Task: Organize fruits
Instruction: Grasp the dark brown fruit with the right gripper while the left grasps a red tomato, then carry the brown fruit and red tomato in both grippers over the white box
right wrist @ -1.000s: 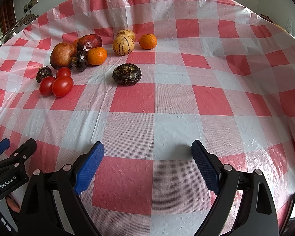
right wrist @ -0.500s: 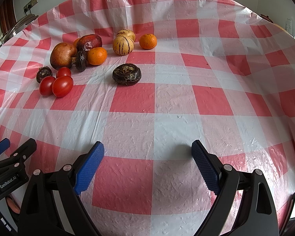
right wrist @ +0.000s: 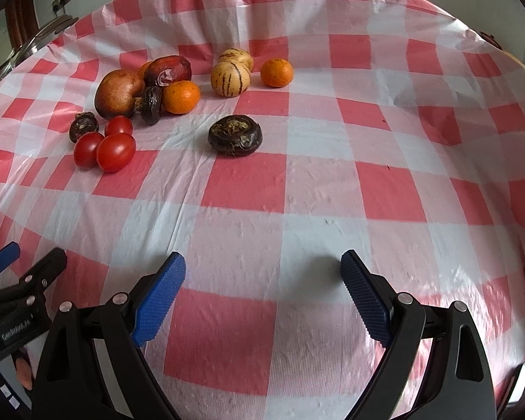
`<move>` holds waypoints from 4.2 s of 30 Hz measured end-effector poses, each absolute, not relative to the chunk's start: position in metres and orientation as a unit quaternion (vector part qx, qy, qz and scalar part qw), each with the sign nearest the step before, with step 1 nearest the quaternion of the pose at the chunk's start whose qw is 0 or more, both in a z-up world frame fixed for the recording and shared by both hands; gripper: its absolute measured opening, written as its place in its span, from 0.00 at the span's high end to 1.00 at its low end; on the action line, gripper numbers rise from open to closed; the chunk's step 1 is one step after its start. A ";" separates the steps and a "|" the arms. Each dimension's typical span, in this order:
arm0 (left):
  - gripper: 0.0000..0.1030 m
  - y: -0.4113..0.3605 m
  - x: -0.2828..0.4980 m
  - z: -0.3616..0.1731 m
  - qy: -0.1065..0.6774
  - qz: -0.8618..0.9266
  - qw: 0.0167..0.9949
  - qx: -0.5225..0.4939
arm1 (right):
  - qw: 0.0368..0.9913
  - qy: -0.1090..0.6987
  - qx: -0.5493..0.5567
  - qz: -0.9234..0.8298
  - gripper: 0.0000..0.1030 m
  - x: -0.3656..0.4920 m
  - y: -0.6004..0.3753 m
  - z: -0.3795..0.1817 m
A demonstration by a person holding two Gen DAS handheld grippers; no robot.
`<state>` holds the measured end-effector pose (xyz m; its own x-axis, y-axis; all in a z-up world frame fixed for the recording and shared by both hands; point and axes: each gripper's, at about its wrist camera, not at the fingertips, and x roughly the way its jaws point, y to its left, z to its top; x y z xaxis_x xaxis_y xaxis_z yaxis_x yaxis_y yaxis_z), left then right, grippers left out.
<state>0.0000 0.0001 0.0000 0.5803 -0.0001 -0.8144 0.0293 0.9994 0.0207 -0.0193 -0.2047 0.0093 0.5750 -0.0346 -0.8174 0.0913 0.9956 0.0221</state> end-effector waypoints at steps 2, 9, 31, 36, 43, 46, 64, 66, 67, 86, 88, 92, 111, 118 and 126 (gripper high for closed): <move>0.01 0.000 0.000 0.000 0.458 -0.008 0.889 0.016 | 0.885 0.463 0.030 -0.033 0.15 -0.006 -0.205 0.010; 0.01 0.002 0.002 0.000 0.461 -0.013 0.887 0.018 | 0.887 0.459 0.049 -0.017 0.17 0.050 -0.210 0.011; 0.35 -0.062 0.048 0.005 0.443 -0.066 0.894 0.022 | 0.903 0.411 0.124 -0.018 0.59 0.062 -0.236 0.014; 0.46 -0.078 0.073 0.005 0.439 -0.060 0.896 0.030 | 0.902 0.398 0.167 -0.034 0.59 0.060 -0.254 0.013; 0.63 -0.080 0.087 0.006 0.435 -0.058 0.898 0.019 | 0.898 0.398 0.184 -0.026 0.59 0.063 -0.261 0.012; 0.63 -0.076 0.078 0.008 0.428 -0.059 0.902 0.006 | 0.898 0.399 0.185 -0.024 0.59 0.063 -0.261 0.011; 0.63 -0.042 0.001 0.030 0.406 -0.032 0.913 -0.029 | 0.899 0.385 0.210 -0.009 0.59 0.060 -0.265 0.012; 0.63 -0.030 -0.017 0.034 0.403 -0.025 0.914 -0.033 | 0.901 0.383 0.205 0.007 0.59 0.059 -0.262 0.014; 0.63 -0.023 -0.024 0.036 0.401 -0.022 0.915 -0.034 | 0.902 0.383 0.199 0.020 0.59 0.059 -0.259 0.015; 0.63 0.157 -0.216 0.036 0.370 0.103 0.921 -0.067 | 0.894 0.397 0.049 0.201 0.58 -0.110 -0.060 0.058; 0.63 0.171 -0.239 0.039 0.361 0.119 0.923 -0.057 | 0.894 0.389 0.020 0.221 0.58 -0.133 -0.036 0.065; 0.63 0.197 -0.278 0.038 0.352 0.141 0.923 -0.059 | 0.889 0.377 -0.027 0.260 0.58 -0.172 0.004 0.075; 0.63 0.305 -0.411 -0.061 0.433 0.266 0.851 -0.132 | 0.762 0.336 -0.313 0.457 0.58 -0.356 0.196 0.008; 0.63 0.329 -0.430 -0.099 0.475 0.297 0.813 -0.157 | 0.724 0.340 -0.378 0.466 0.58 -0.379 0.224 -0.036; 0.63 0.336 -0.431 -0.129 0.515 0.305 0.784 -0.165 | 0.695 0.375 -0.402 0.464 0.58 -0.380 0.243 -0.079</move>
